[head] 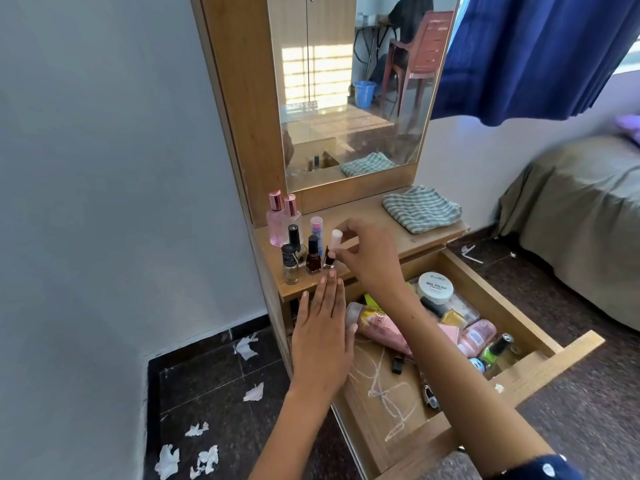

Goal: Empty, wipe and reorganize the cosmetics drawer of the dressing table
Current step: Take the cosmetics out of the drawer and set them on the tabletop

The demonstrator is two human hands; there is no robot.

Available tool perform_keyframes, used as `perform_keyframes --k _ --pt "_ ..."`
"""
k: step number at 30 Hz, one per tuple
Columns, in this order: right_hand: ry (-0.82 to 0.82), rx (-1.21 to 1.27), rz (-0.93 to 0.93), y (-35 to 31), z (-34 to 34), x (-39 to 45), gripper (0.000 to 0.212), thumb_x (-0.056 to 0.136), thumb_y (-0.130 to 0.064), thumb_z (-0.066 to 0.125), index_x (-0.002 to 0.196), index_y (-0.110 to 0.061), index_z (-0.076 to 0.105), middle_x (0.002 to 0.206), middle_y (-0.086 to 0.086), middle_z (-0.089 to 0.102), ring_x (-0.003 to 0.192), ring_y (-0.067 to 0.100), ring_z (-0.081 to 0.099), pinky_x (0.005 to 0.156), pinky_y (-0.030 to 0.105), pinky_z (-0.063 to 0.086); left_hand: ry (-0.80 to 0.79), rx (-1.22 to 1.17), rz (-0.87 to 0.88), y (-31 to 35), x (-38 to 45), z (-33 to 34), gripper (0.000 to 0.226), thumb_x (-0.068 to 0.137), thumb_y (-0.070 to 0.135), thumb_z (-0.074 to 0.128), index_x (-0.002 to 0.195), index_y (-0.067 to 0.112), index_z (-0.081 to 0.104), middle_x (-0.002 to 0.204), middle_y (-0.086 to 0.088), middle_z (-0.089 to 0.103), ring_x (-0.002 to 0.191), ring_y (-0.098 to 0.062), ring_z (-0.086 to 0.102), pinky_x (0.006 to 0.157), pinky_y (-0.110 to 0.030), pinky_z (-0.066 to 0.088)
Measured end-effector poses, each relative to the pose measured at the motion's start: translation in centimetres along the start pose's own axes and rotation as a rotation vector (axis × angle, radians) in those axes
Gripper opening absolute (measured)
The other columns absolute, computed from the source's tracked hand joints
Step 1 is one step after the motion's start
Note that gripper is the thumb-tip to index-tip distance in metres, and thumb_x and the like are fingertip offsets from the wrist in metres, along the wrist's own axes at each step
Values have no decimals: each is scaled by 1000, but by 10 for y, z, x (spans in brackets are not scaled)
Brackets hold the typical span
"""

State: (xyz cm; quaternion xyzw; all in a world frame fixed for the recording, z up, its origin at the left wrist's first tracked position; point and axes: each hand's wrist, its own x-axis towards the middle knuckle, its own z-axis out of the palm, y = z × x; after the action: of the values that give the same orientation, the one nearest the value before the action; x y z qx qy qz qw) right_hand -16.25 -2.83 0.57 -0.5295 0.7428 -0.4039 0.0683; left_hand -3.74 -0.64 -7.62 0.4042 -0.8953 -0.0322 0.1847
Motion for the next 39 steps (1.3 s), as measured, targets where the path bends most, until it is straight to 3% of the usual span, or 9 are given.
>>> perform_keyframes --k 6,14,17,19,23,27,32,35,39 --pt "-32 -5 3 -1 10 2 24 81 -15 74 103 -20 67 105 -5 71 79 10 67 79 32 54 1 -7 -2 0 -1 -2 65 101 37 29 152 14 -3 156 1 -20 141 -12 -24 111 -34 -22" --pt "-104 109 38 12 -7 -7 34 80 -15 76 111 -17 63 104 -4 68 83 10 68 80 33 57 -27 16 -10 2 -1 -3 65 101 39 24 150 16 -12 154 2 -28 139 -11 -30 107 -32 -26" --pt "-130 -40 39 35 -29 -20 22 78 -17 77 97 -19 67 91 -9 69 81 9 68 80 34 56 -37 6 -11 1 0 -3 65 101 38 24 150 16 -13 154 3 -28 138 -10 -31 107 -31 -27" --pt "-247 -225 54 50 -43 -33 20 77 -24 78 94 -20 68 87 -12 67 85 10 67 78 31 54 -44 3 -6 0 1 -2 66 101 38 25 150 17 -13 155 3 -27 139 -10 -29 109 -30 -25" --pt "-478 -670 42 77 -47 -64 39 79 -39 70 114 -26 59 107 -5 64 103 17 60 71 26 41 -38 -28 9 -1 1 -3 65 101 37 27 150 17 -12 156 4 -24 141 -9 -26 112 -30 -20" --pt "-568 -759 54 88 -32 -79 58 74 -45 73 119 -18 48 114 4 60 109 24 58 77 35 47 -35 -7 20 1 0 -6 65 101 37 27 151 14 -9 157 1 -21 143 -11 -23 114 -32 -17" --pt "-487 -769 13 79 -28 -79 47 74 -30 72 112 -17 47 107 6 61 100 28 62 65 34 42 -56 -15 55 1 5 -18 65 100 41 32 152 16 4 160 -2 -8 146 -13 -10 116 -34 -10" --pt "-328 -793 -151 71 -37 -80 40 77 -25 69 112 -19 51 109 3 59 102 25 59 66 32 34 -105 -128 148 -3 9 -24 66 96 43 45 151 21 16 160 3 4 146 -8 2 117 -29 -3" --pt "-152 -678 -437 63 -53 -80 45 75 -22 74 117 -18 58 112 5 59 106 25 56 81 37 53 -140 -283 200 1 12 -30 79 84 48 63 149 24 25 151 6 37 137 -4 30 111 -21 6"
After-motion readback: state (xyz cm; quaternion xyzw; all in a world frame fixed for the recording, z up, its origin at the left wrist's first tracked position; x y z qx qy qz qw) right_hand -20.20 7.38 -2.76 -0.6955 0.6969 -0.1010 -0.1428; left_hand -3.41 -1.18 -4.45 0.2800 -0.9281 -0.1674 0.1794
